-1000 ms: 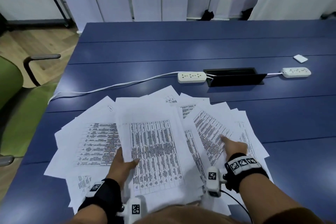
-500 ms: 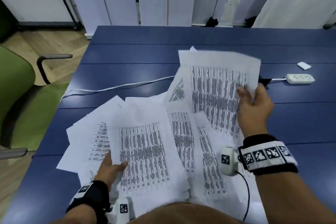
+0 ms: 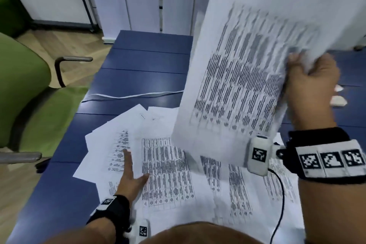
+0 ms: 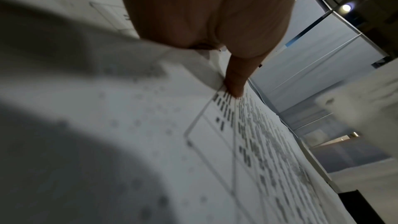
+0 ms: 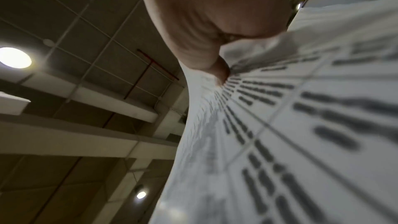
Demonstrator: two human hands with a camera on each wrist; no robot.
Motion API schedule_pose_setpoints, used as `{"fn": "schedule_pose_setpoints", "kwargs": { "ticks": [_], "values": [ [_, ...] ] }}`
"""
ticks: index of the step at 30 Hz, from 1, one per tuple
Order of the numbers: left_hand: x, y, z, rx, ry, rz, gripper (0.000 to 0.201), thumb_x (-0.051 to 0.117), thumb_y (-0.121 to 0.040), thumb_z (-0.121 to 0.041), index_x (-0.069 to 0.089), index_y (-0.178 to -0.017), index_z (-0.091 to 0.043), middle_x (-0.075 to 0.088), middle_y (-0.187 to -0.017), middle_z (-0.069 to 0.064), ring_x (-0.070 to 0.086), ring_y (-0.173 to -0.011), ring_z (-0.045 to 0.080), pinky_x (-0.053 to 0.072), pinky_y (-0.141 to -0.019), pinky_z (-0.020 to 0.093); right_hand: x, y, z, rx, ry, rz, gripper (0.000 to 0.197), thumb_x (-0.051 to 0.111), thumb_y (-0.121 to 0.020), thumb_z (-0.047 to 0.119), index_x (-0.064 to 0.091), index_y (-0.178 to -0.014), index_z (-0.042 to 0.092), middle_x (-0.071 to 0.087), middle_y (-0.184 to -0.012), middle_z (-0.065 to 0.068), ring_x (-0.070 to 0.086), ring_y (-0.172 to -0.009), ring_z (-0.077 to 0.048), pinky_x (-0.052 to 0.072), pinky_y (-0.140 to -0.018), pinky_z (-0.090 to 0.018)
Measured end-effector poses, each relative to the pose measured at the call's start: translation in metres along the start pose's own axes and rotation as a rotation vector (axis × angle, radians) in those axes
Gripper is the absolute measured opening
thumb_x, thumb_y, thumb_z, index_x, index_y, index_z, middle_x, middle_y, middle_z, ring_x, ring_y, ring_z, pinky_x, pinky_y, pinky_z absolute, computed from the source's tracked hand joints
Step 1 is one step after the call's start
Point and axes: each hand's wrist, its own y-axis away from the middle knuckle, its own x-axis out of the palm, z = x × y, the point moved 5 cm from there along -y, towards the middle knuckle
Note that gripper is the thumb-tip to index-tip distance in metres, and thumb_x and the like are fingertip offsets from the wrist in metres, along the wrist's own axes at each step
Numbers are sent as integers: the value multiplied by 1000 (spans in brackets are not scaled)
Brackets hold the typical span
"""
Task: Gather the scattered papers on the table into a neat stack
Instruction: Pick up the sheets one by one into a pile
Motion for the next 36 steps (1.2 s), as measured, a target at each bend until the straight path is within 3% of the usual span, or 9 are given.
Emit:
{"fn": "schedule_pose_setpoints", "kwargs": {
  "ticks": [3,5,9,12,16,19,23,29,36],
  "values": [
    [3,-2,-4,0,129,89,84,61,-94,-13,15,-140,-66,4,-146,-43,4,-145,5,13,-118,42,27,9,-52,199,122,217,8,61,-91,9,63,-99,12,67,-72,16,60,-67,6,49,-65,-15],
    [7,-1,-7,-60,260,125,64,58,-95,-22,29,-146,-48,15,-155,-23,19,-141,4,17,-116,35,42,24,-104,394,197,364,15,64,-90,11,63,-105,10,69,-86,1,64,-80,-14,55,-76,-30],
    [8,-2,-13,-97,340,112,71,77,-75,-48,51,-138,-29,39,-152,-3,39,-131,8,29,-109,29,48,68,-199,665,354,435,27,63,-89,4,60,-116,0,68,-112,-17,64,-98,-27,52,-93,-45],
    [6,-2,-13,-105,328,92,54,68,-86,-21,52,-137,-23,41,-151,1,39,-129,8,31,-105,27,34,91,-233,653,615,458,22,60,-88,3,63,-108,-5,67,-107,-24,63,-99,-35,51,-89,-42],
    [3,0,-13,-54,132,89,78,88,-65,-36,52,-135,-35,44,-143,-10,35,-134,7,31,-101,26,32,112,-239,645,651,563,19,58,-87,4,64,-105,2,66,-96,-18,64,-96,-35,47,-78,-34],
    [4,0,-14,-16,14,73,80,84,-71,-22,45,-140,-33,40,-139,-14,32,-131,7,29,-100,25,53,126,-234,615,547,661,24,59,-88,2,63,-111,5,67,-104,-17,63,-101,-33,49,-86,-38],
    [-1,-4,-12,18,-55,35,77,77,-77,-34,38,-143,-38,36,-142,-19,29,-137,6,25,-108,27,73,144,-232,619,411,621,42,64,-88,8,51,-127,14,61,-114,-14,58,-109,-30,47,-96,-42],
    [0,-6,-3,26,-27,27,119,87,-67,-28,6,-153,-41,8,-150,-29,10,-139,-3,17,-116,31,42,204,-255,861,932,651,72,63,-90,27,23,-145,3,31,-146,-21,35,-134,-40,33,-110,-45],
    [-3,-12,11,-77,29,74,149,98,-41,-30,-2,-149,-49,-1,-154,-30,7,-146,2,24,-117,49,76,242,-242,490,632,1214,64,45,-98,12,17,-153,27,29,-156,-3,27,-144,-23,16,-117,-29]
  ]
}}
